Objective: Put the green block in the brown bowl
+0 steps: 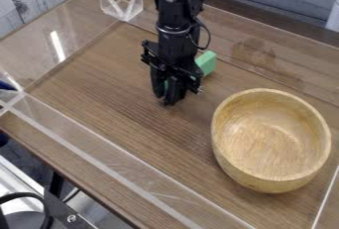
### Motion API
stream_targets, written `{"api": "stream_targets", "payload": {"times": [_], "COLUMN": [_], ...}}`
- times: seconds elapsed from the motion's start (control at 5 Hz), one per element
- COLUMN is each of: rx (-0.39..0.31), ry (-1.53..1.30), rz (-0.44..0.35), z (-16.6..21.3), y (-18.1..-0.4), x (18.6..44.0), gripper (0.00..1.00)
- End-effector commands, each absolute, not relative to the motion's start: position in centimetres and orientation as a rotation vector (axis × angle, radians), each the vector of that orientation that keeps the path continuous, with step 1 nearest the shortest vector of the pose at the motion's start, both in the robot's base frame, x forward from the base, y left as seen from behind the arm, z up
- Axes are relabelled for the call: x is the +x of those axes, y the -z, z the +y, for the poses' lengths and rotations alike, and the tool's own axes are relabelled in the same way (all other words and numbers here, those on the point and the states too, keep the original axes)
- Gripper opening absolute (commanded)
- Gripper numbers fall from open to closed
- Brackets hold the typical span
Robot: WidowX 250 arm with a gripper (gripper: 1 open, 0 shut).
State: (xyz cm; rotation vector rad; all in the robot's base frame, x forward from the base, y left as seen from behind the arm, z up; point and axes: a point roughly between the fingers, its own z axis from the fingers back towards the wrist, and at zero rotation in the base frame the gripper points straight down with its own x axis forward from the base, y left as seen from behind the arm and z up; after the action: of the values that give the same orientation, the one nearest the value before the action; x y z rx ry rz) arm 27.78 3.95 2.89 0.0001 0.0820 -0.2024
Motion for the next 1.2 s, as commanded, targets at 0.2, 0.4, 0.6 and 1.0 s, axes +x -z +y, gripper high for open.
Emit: {"api": "stream_targets", "payload": {"times": [0.2,0.4,0.6,1.0], "rx": [0.002,-0.013,-0.026,-0.058], "ry": [0.232,0.229,0.226,0.265], "rz": [-0.061,-0.081,-0.096,-0.124], "z": [3.5,3.9,4.4,4.1], "y": [-3.7,-3.9,-3.9,-5.8], "x": [30.4,30.4,30.2,29.9], "gripper": [0.00,1.00,0.00,0.00]}}
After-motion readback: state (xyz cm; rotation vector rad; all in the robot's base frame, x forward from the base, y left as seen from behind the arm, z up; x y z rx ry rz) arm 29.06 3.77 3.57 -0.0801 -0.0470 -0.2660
